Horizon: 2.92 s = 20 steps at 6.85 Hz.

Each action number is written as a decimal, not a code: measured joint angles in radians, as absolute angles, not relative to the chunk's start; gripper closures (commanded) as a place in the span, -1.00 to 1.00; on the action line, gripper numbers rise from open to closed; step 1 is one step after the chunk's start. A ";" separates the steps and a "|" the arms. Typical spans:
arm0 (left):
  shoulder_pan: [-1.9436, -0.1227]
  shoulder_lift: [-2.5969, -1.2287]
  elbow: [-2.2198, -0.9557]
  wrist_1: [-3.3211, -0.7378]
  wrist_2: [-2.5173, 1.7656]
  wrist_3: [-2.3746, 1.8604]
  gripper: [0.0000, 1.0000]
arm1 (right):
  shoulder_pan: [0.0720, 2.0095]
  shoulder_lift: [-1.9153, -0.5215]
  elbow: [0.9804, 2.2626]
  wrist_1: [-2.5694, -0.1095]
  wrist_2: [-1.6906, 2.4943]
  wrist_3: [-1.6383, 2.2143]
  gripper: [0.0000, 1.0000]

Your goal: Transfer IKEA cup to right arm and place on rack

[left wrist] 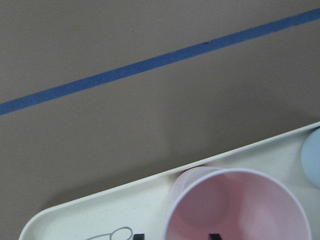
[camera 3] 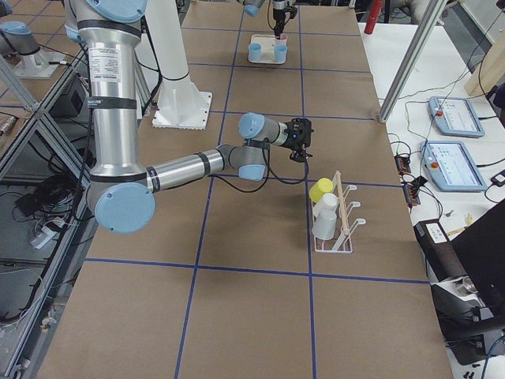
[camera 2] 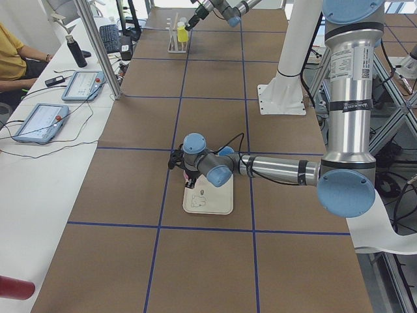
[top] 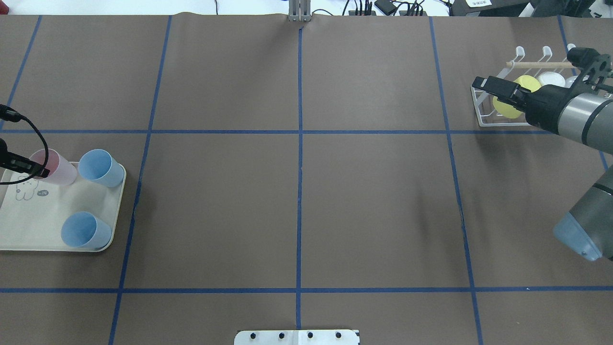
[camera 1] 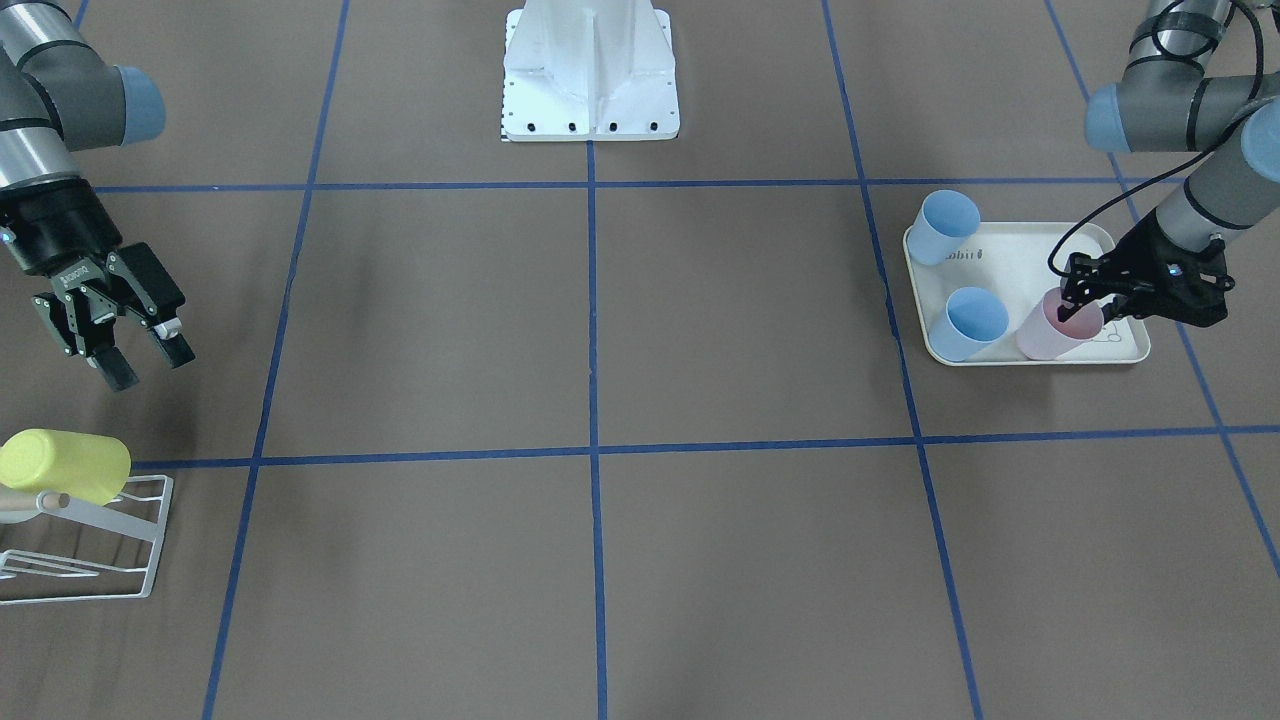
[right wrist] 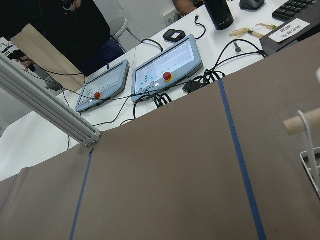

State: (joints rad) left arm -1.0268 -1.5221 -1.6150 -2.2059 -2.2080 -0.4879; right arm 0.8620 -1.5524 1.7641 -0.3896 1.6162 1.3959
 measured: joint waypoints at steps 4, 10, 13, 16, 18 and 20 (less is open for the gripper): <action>-1.153 -1.533 -1.712 -2.162 -2.130 -0.403 1.00 | 0.834 -1.551 1.765 -0.390 1.573 1.396 -1.00; -1.140 -1.778 -1.958 -2.031 -2.167 -1.018 1.00 | 0.753 -1.513 1.800 -0.388 1.511 1.522 -1.00; -0.850 -2.027 -1.950 -2.067 -1.979 -1.522 1.00 | 0.619 -1.404 1.836 -0.389 1.352 1.721 -1.00; -0.726 -2.110 -1.851 -2.417 -1.847 -1.879 1.00 | 0.562 -1.289 1.851 -0.388 1.298 1.953 -0.99; -0.668 -2.114 -1.748 -2.732 -1.735 -2.034 1.00 | 0.542 -1.230 1.866 -0.387 1.292 2.093 -0.99; -0.622 -2.116 -1.713 -2.882 -1.658 -2.100 1.00 | 0.523 -1.199 1.895 -0.386 1.291 2.191 -0.98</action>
